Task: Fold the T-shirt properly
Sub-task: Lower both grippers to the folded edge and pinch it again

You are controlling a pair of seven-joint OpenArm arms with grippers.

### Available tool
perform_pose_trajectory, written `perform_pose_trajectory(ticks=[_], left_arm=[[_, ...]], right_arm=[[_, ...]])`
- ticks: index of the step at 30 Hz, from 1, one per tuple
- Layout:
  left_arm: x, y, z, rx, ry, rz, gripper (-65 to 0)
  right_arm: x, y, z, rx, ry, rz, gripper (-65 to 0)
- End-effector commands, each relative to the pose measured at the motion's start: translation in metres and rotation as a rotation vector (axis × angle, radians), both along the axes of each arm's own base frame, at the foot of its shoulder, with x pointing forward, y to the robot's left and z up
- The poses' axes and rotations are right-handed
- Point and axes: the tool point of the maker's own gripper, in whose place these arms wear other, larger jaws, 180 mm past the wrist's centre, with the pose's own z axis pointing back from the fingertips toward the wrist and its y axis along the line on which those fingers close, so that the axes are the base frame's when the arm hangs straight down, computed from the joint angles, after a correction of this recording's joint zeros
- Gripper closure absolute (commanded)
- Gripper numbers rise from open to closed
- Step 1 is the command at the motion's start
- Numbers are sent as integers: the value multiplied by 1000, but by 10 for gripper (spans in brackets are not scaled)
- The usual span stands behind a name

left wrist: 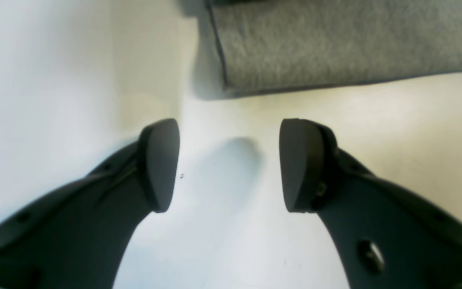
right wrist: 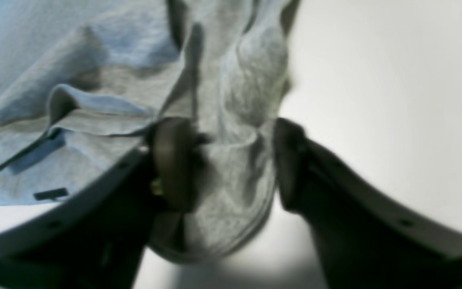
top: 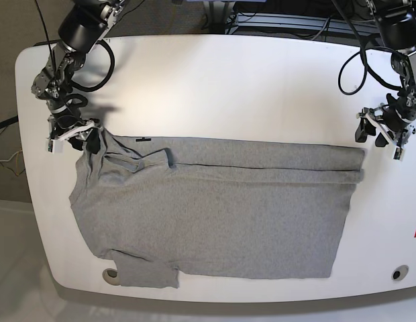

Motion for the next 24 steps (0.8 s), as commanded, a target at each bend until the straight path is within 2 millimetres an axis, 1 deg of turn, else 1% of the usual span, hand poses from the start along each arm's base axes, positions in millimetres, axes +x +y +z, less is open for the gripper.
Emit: perform_pose_trajectory(ticks=[1, 4, 6, 12, 16, 20, 24], left_arm=[[13, 8, 21, 13, -62, -8, -372], [15, 7, 23, 10, -65, -10, -370], [25, 11, 27, 14, -79, 12, -355], [35, 16, 31, 9, -92, 37, -351], [39, 20, 27, -4, -85, 62, -354], [46, 19, 20, -30, -82, 84, -360], [52, 17, 19, -53, -84, 101, -362]], right_arm=[[-2, -3, -2, -29, 38, 15, -227], [-2, -4, -1, -33, 37, 16, -154], [-2, -7, 2, -49, 28, 16, 0], [-2, -9, 2, -65, 31, 20, 0], [-3, -10, 1, -67, 33, 18, 0], [-2, -10, 1, -65, 34, 16, 0], [-2, -10, 1, -65, 35, 16, 0]])
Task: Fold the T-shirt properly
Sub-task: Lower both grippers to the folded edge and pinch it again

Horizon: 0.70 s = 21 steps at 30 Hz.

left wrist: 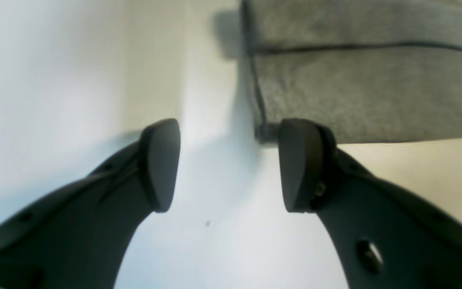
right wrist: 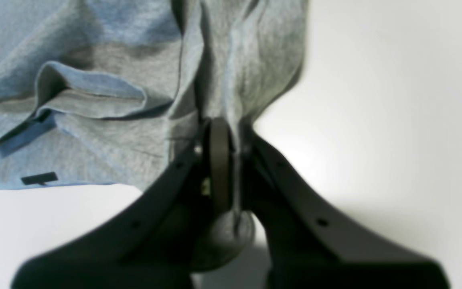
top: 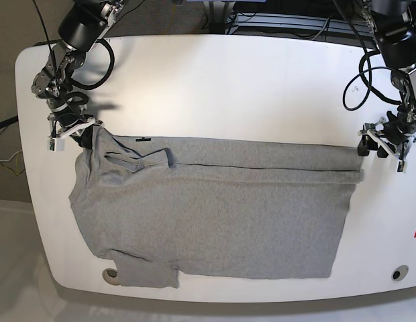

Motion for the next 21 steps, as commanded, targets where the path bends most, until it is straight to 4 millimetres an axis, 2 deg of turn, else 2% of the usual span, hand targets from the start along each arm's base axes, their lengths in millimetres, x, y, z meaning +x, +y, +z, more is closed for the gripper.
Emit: perform_pose_trajectory(ticks=[1, 12, 14, 21], left_arm=[[23, 3, 25, -8, -86, 8, -362], [34, -7, 38, -14, -125, -11, -342], [29, -7, 32, -32, -116, 0, -344], [30, -12, 33, -76, -129, 4, -350]], right_arm=[[2, -7, 3, -28, 12, 5, 0], [2, -6, 1, -16, 13, 0, 0], [1, -7, 0, -25, 19, 6, 0], [1, -6, 0, -22, 20, 7, 0]])
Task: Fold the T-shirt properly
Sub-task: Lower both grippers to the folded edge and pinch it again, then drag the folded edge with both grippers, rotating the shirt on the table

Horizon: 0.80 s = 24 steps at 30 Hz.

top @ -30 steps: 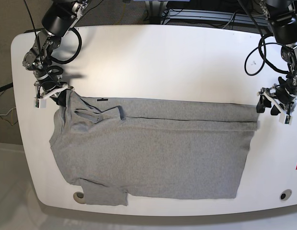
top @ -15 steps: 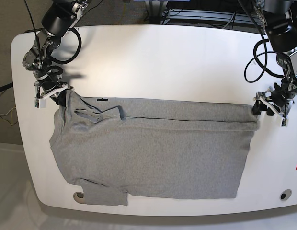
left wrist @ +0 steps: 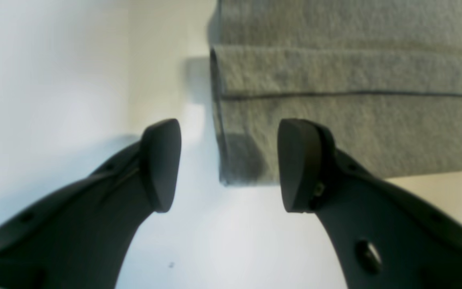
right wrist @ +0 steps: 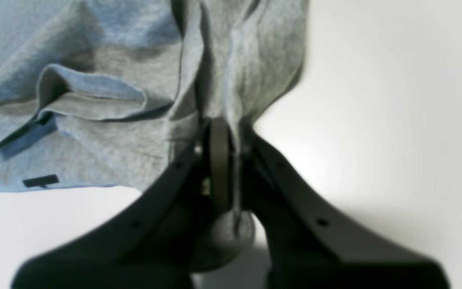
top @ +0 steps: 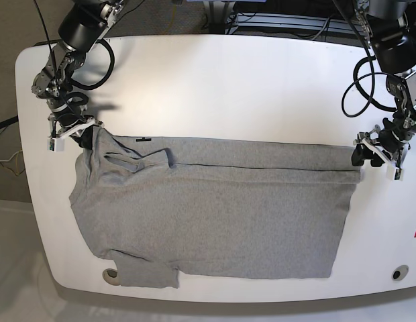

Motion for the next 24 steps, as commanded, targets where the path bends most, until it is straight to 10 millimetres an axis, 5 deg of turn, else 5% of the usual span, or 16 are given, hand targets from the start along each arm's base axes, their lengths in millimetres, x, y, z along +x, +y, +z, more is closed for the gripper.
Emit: perform_pose_trajectory(ticks=[1, 11, 24], left_arm=[[12, 5, 20, -14, -66, 6, -350], [13, -4, 13, -53, -54, 11, -301], [15, -19, -6, -66, -8, 7, -69]], right_arm=[[0, -6, 1, -30, 23, 11, 0], [0, -5, 1, -31, 24, 15, 0], [-3, -4, -1, -31, 34, 19, 0]])
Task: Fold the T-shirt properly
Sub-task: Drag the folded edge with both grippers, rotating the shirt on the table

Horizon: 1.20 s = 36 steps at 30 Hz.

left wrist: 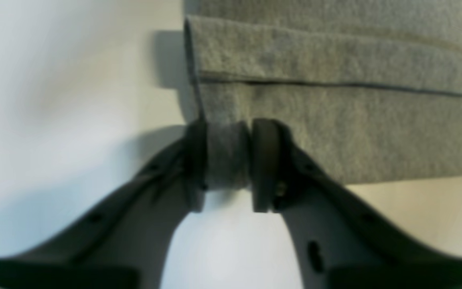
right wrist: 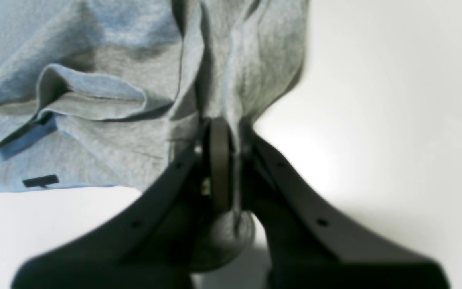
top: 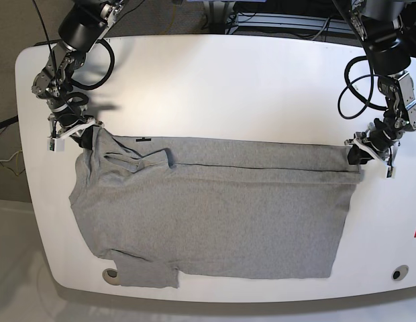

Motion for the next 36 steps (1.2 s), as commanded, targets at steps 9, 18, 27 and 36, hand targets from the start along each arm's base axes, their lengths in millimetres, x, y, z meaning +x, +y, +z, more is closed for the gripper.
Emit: perform_pose_trajectory(ticks=[9, 18, 27, 36], left_arm=[[4, -11, 0, 0, 40, -46, 0], [0, -14, -4, 15, 64, -77, 0], [8, -22, -3, 27, 40, -109, 0], [11, -17, 2, 30, 17, -75, -89]], right_arm=[[-3, -5, 1, -36, 38, 22, 0], [-5, -7, 0, -41, 41, 20, 0], [-3, -6, 0, -36, 33, 14, 0], [-1, -5, 1, -31, 21, 13, 0]])
